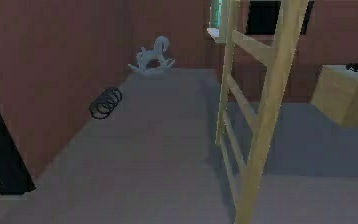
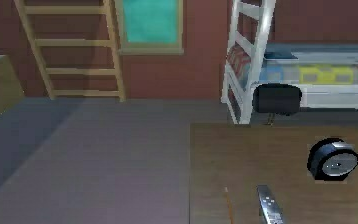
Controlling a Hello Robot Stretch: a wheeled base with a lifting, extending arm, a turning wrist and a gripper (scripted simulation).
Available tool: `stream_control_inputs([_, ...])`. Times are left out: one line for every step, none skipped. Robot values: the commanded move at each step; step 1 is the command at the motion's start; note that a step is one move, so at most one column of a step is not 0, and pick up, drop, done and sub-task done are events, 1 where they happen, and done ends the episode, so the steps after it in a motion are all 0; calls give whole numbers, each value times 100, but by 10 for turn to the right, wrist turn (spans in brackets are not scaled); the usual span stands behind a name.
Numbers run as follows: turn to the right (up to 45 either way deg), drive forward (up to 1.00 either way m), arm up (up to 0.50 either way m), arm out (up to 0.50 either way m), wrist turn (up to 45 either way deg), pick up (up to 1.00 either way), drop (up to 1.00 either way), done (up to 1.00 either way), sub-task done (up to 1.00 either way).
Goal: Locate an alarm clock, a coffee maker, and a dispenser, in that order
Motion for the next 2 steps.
stream_control_inputs([-330,0,0,0,0,0,0,0,0])
stream_control_inputs([0,15,0,0,0,0,0,0,0])
